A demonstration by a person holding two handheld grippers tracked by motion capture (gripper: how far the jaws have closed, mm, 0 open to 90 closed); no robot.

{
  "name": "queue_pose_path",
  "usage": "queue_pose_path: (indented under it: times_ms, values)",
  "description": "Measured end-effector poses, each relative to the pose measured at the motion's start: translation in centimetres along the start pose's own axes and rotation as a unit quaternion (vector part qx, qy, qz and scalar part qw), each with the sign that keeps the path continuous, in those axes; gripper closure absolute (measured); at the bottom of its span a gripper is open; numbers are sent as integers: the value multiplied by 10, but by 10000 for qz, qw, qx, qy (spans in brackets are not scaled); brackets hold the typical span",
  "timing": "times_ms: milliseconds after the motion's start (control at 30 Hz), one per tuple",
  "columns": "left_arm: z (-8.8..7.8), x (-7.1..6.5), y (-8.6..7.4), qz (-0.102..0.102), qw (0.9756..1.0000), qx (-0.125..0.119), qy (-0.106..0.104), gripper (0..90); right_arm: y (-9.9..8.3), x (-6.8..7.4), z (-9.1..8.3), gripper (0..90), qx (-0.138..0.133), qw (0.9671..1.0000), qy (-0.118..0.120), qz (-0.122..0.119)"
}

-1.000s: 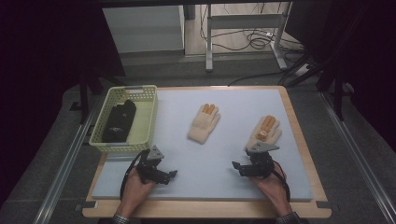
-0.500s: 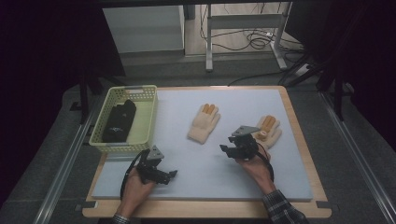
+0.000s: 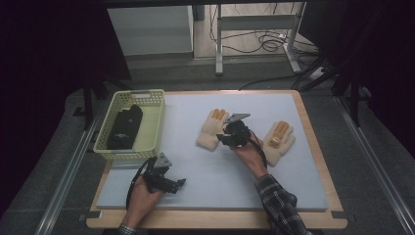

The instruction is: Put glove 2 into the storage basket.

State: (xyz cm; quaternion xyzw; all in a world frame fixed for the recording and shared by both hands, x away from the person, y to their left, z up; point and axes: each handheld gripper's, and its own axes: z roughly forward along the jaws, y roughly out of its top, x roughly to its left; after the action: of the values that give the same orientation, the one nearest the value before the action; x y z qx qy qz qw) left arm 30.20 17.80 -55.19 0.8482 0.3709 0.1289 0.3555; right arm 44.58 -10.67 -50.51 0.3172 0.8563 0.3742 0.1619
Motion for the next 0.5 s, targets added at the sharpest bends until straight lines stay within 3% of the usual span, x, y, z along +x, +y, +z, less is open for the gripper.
queue_pose_path:
  times_ms: [333, 500]
  values:
    - [0, 0, 0, 1, 10000, -3, 4, 17, 14, -7, 40, 335, 127, 9998, -154, 72]
    - [0, 0, 0, 8, 10000, 4, 0, 17, 14, -13, 54, 292, 119, 9998, -31, 165]
